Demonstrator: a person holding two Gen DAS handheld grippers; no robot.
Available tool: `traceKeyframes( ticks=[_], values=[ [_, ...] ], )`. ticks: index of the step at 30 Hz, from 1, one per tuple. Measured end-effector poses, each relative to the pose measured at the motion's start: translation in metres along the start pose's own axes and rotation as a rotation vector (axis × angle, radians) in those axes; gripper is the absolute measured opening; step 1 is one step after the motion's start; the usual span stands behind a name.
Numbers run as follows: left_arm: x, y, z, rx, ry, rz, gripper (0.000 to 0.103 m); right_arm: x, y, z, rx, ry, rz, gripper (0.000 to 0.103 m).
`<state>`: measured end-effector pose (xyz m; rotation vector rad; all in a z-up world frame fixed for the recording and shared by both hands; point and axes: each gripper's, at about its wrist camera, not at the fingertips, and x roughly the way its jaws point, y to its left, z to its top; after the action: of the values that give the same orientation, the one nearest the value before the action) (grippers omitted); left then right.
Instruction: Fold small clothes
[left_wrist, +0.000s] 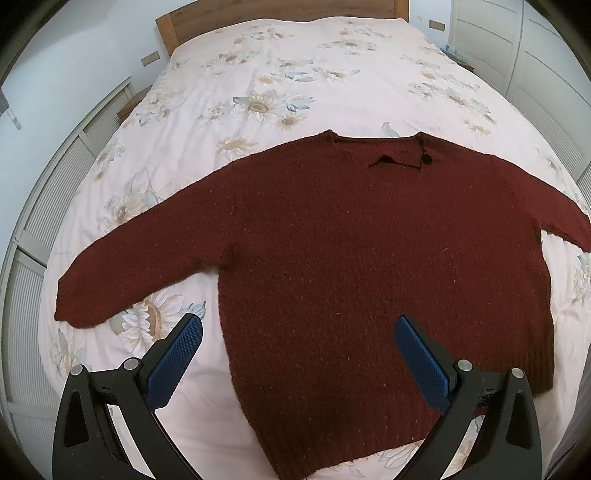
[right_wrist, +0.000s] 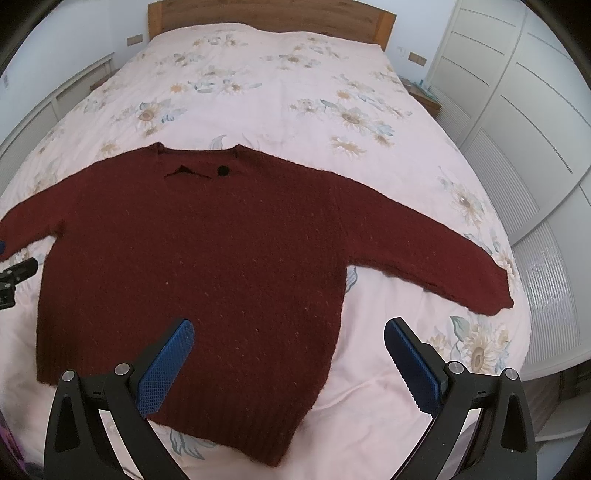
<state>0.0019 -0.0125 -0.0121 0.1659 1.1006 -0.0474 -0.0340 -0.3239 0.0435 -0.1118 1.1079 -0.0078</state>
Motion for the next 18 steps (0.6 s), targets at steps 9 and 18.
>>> traceKeyframes(
  ticks=[9,18],
  values=[
    [0.0006,0.0014,0.0,-0.001,0.003,-0.003,0.102,0.002,-0.0009,0.0,0.0,0.008,0.002,0.103],
    [0.0013,0.0027,-0.001,0.006,0.007,-0.007,0.102,0.0031,-0.0002,-0.0018,-0.005,0.012,0.0,0.103]
  ],
)
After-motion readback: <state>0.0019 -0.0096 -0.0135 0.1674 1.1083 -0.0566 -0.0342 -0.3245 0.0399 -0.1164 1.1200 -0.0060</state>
